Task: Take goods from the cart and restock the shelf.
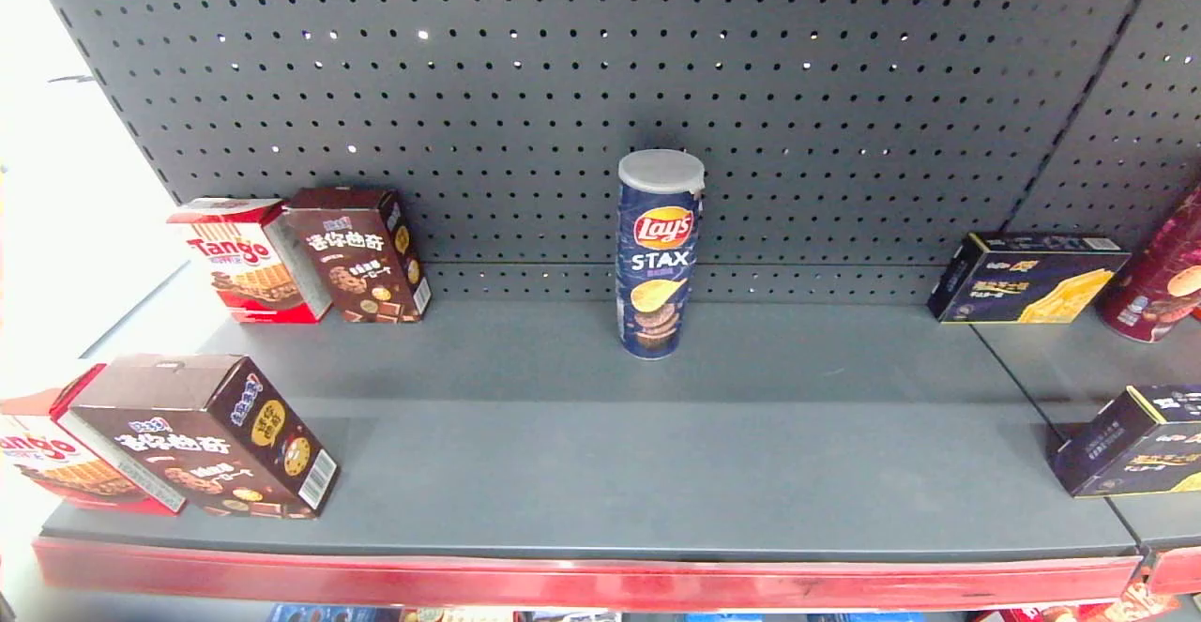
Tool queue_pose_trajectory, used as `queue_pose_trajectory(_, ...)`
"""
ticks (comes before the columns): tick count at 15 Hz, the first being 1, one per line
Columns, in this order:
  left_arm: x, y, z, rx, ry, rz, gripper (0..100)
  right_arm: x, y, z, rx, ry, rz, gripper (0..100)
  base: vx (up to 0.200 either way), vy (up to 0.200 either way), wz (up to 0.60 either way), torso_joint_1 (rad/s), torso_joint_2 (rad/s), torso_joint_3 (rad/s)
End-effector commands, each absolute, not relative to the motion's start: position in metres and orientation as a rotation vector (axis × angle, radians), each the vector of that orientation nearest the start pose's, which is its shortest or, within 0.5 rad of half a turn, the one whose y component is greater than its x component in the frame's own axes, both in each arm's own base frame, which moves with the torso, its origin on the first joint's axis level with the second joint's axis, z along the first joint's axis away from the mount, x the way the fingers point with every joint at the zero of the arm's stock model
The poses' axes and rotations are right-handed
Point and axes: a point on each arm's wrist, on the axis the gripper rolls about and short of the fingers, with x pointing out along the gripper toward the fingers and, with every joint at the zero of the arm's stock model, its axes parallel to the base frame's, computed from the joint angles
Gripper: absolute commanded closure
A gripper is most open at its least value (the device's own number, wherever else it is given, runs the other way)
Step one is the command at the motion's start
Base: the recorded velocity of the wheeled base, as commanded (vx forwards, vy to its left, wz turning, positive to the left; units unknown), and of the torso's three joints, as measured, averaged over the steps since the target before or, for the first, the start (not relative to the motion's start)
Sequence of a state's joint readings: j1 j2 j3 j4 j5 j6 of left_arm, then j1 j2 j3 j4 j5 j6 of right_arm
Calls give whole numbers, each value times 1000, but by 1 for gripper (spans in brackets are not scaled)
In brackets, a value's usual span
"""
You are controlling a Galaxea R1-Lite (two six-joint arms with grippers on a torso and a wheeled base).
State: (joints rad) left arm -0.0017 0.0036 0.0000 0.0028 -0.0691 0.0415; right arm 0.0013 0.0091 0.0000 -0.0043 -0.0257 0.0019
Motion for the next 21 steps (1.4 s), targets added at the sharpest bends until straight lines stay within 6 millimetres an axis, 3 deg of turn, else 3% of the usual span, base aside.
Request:
queue_pose_trajectory(1,-23,-2,75,41,3,-71,0,-22,-1,76,1,6,-25,0,0,0,0,0,0,0)
queue_pose_trajectory(8,-23,-2,75,43,3,-71,0,-22,-1,76,-3,8,-25,0,0,0,0,0,0,0)
queue_pose_trajectory(21,-23,-2,75,41,6,-71,0,-22,-1,76,0,6,-28,0,0,0,554,2,4,1)
